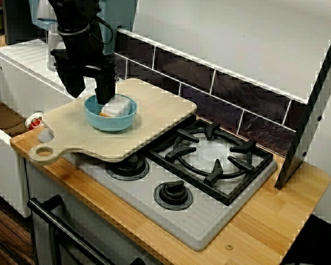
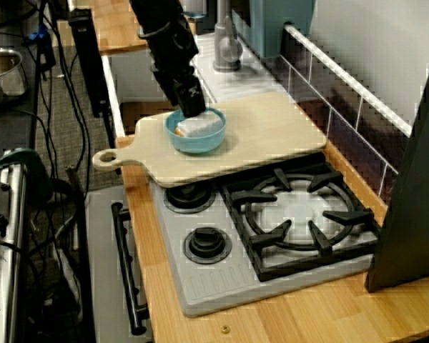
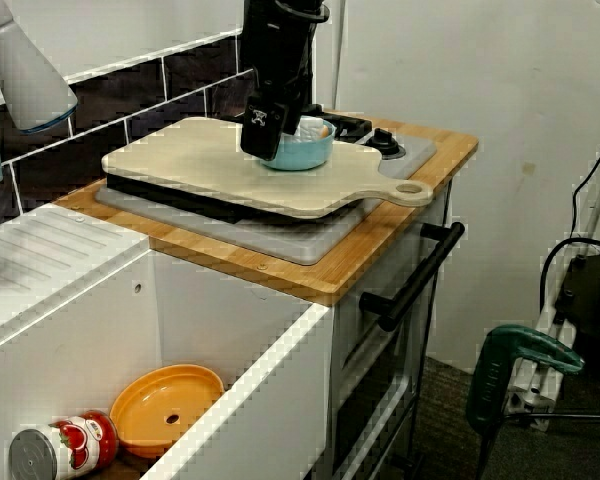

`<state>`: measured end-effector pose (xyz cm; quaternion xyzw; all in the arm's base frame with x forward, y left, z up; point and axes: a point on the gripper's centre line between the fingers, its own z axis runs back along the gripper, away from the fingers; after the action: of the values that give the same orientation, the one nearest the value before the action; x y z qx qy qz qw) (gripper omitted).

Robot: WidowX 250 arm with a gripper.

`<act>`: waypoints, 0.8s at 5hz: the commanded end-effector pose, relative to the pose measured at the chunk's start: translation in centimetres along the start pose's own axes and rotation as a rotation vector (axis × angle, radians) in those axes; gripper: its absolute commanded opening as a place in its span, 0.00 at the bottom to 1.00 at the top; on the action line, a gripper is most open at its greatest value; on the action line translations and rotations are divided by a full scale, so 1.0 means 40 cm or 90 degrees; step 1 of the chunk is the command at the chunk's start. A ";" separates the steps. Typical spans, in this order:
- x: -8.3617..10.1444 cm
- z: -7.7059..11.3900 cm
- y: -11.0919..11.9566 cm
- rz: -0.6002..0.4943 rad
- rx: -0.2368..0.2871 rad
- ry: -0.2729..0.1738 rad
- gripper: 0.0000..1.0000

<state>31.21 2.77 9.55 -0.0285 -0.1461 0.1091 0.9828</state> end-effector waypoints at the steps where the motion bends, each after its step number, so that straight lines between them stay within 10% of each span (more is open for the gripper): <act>1: 0.055 0.091 0.011 0.001 -0.023 -0.052 1.00; 4: 0.099 0.102 -0.007 -0.005 -0.017 -0.077 1.00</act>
<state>33.20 3.15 13.08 -0.0378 -0.1803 0.1094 0.9768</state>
